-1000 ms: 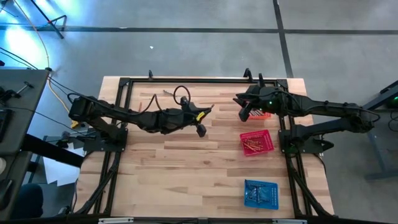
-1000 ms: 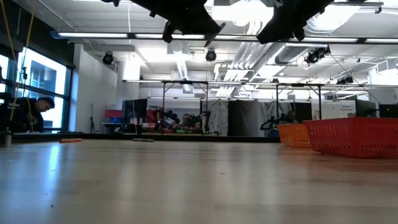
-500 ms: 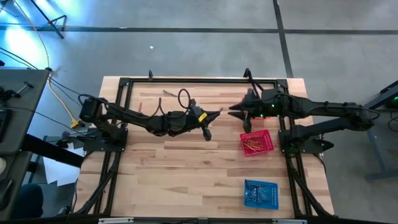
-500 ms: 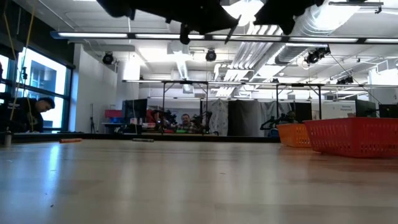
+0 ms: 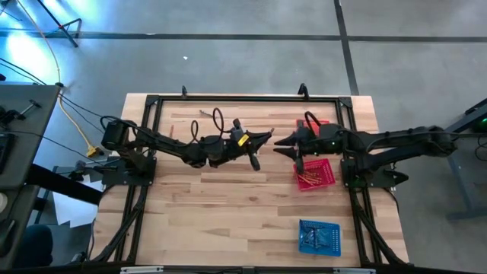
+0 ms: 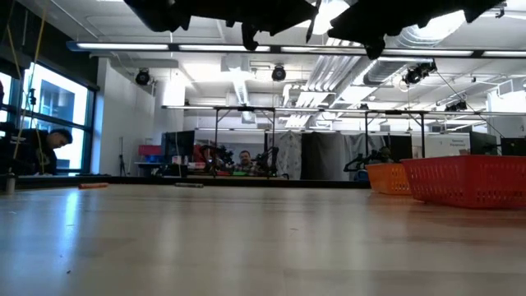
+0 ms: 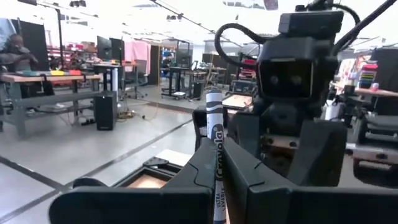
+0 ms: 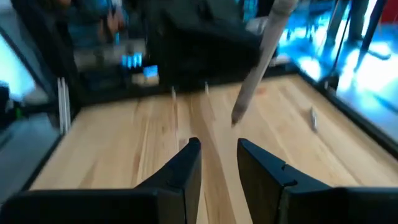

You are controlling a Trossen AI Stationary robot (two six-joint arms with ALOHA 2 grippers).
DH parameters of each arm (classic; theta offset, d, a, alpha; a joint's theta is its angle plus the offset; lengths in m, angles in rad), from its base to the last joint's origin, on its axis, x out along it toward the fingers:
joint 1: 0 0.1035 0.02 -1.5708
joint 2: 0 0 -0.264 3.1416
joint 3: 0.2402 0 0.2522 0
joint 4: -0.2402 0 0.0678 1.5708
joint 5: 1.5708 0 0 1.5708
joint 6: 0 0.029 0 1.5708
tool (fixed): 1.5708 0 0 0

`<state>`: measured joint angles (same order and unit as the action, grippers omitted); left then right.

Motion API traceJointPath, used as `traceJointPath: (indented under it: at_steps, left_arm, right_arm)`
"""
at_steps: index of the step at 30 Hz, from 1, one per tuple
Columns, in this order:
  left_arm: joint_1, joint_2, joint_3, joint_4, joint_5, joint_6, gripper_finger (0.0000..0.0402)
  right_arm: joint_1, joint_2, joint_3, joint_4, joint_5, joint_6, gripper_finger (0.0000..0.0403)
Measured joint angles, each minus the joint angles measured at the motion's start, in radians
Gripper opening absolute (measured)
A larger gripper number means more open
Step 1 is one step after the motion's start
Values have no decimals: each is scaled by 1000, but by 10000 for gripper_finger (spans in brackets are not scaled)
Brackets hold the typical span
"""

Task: Sort crayons
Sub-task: Put the gray crayon into the orange bin

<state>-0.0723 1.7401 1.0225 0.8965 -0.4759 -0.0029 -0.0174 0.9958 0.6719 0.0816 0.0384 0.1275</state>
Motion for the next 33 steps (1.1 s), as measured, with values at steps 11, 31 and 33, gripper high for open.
traceJointPath:
  at_steps: [11, 31, 33]
  left_arm:
    - [-17, 0, 0, 28, 3, -36, 3]
    - [-26, 139, 127, 81, 54, 13, 3]
    - [-26, 146, 141, 68, 55, 13, 3]
  right_arm:
    - [-2, 0, -99, 239, 67, 6, 98]
    - [1, 0, -99, 275, 62, 57, 98]
    - [2, 0, -99, 272, 61, 56, 98]
